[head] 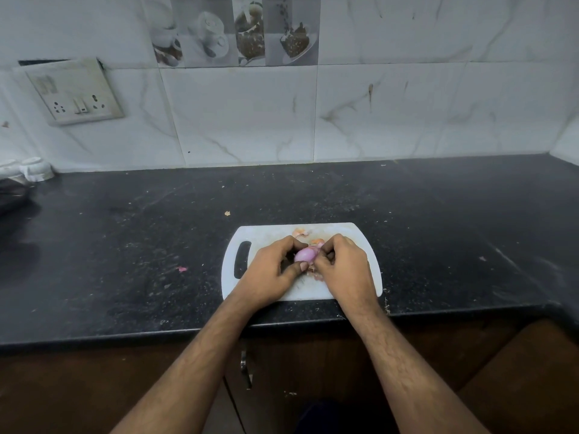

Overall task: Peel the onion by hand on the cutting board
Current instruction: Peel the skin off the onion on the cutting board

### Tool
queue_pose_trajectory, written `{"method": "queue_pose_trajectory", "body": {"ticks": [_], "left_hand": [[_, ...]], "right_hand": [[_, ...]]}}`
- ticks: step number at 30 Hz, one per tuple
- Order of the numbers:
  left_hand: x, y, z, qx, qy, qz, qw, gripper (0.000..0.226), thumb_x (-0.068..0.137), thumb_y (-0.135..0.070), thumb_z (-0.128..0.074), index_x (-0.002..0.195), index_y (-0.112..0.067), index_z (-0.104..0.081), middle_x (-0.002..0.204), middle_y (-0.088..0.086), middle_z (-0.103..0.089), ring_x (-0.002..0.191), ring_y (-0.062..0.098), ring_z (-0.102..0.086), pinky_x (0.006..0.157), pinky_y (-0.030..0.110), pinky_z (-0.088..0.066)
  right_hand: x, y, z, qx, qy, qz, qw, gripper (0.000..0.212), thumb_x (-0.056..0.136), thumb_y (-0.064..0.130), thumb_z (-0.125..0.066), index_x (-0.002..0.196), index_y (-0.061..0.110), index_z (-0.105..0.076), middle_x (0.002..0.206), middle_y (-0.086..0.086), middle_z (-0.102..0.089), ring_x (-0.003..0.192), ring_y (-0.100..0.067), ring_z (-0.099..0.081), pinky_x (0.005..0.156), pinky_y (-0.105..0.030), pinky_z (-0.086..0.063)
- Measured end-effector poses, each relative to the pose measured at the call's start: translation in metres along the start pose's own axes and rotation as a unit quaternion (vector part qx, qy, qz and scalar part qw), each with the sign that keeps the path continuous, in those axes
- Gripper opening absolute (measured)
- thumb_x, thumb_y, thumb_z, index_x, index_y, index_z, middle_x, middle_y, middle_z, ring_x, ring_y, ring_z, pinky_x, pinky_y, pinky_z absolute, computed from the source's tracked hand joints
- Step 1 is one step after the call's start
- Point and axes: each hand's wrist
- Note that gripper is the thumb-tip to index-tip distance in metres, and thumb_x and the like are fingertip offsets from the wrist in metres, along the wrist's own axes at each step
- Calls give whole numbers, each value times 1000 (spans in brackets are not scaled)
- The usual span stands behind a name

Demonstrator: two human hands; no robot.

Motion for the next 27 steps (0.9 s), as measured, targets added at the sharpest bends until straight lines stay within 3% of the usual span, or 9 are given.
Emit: {"method": "queue_pose_trajectory", "body": {"ticks": [2, 6, 11, 14, 16, 19, 23, 25, 27], "left_hand": [[-1, 0, 0, 10, 10, -6, 1000, 25, 98, -17, -67, 122, -23, -67, 110, -15, -72, 103, 0, -64, 88, 14, -47], [1, 2, 1, 8, 31, -5, 999, 32, 99, -10, -63, 129, -23, -65, 120, -13, -73, 114, 2, -65, 100, 21, -50], [-1, -1, 5, -61, 35, 12, 997, 30, 95, -8, -69, 122, -20, -69, 117, -11, -74, 113, 2, -67, 98, 14, -48], [-2, -5, 3, -32, 6, 7, 999, 22, 90, -22, -77, 112, -26, -74, 113, -14, -73, 109, 2, -63, 89, 11, -45], [-1, -3, 1, -1, -16, -7, 1000, 21, 87, -29, -81, 106, -29, -75, 108, -14, -69, 100, 4, -61, 81, 10, -42], [-1, 1, 2, -36, -30, 19, 999, 16, 88, -29, -81, 103, -30, -74, 99, -12, -73, 84, 5, -64, 76, 14, -46], [0, 6, 4, -85, -49, 55, 994, 10, 96, -30, -72, 104, -25, -70, 93, -6, -78, 89, 12, -74, 87, 35, -57], [1, 5, 3, -102, -52, 69, 991, 11, 95, -26, -74, 103, -20, -69, 90, -3, -79, 89, 14, -76, 90, 41, -59], [1, 5, 1, -91, -55, 72, 992, 13, 94, -24, -76, 104, -21, -68, 90, -3, -79, 87, 12, -76, 88, 39, -60]], "right_hand": [[3, -3, -1, 19, -12, -24, 999, 12, 92, 27, -69, 89, 18, -62, 88, 6, -66, 72, -3, -58, 54, -11, -39], [4, -5, 1, 62, -41, -48, 996, 18, 93, 32, -69, 87, 17, -64, 82, 7, -67, 72, -3, -60, 60, -10, -43], [5, -6, 1, 109, -69, -77, 989, 22, 92, 35, -72, 82, 17, -64, 77, 6, -67, 69, -14, -66, 66, -38, -59], [4, -6, 4, 140, -91, -92, 982, 15, 91, 24, -74, 84, 14, -65, 75, 5, -67, 60, -12, -68, 63, -41, -61], [3, -6, 3, 122, -100, -83, 984, 7, 89, 13, -73, 92, 14, -67, 86, 4, -67, 70, -11, -68, 67, -37, -62], [2, -6, 1, 73, -67, -32, 995, 20, 93, 8, -67, 110, 17, -70, 108, 5, -65, 89, -7, -64, 76, -18, -54], [-1, -1, 5, 78, -21, 34, 996, 22, 101, 18, -55, 115, 22, -71, 112, 12, -64, 104, -7, -59, 79, -12, -50], [-2, 1, 4, 56, 27, 67, 996, 23, 102, 36, -54, 116, 25, -68, 110, 12, -62, 103, -8, -55, 80, -20, -53], [-1, 0, 1, 22, 66, 74, 995, 25, 102, 44, -50, 111, 29, -68, 105, 13, -66, 101, -9, -58, 88, -34, -53]]}}
Point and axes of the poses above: each hand's wrist, its own x-axis towards the middle knuckle, its own z-axis out of the back of the hand, y = z × x
